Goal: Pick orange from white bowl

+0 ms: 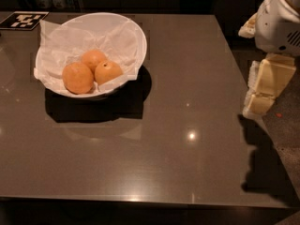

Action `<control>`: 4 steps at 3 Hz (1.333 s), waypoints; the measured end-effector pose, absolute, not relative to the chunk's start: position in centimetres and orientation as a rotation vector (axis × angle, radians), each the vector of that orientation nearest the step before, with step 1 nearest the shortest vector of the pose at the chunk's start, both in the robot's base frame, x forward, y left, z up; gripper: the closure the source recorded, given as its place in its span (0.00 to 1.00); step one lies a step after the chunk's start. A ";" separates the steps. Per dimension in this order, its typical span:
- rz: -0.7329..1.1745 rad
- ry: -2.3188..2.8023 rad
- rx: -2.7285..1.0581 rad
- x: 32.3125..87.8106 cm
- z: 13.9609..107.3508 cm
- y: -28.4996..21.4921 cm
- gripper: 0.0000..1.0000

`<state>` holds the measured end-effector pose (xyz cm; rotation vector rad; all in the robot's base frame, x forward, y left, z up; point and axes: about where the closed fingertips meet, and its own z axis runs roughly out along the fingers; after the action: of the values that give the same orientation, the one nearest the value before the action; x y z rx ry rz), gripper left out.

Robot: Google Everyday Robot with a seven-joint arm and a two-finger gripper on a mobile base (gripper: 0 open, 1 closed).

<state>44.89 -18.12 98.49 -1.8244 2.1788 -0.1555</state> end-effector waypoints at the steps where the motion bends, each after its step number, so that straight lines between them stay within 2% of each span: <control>1: -0.119 2.158 -1.810 45.1 98.8 -16.9 0.00; 3: -0.126 2.148 -1.859 48.3 99.2 -7.4 0.00; 4: -0.133 2.126 -1.856 48.4 99.4 -6.4 0.00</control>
Offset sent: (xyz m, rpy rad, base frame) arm 0.0351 0.1269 0.0124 0.0246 0.0138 0.0414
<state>48.45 -6.36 99.41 -1.8558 2.1257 -0.1334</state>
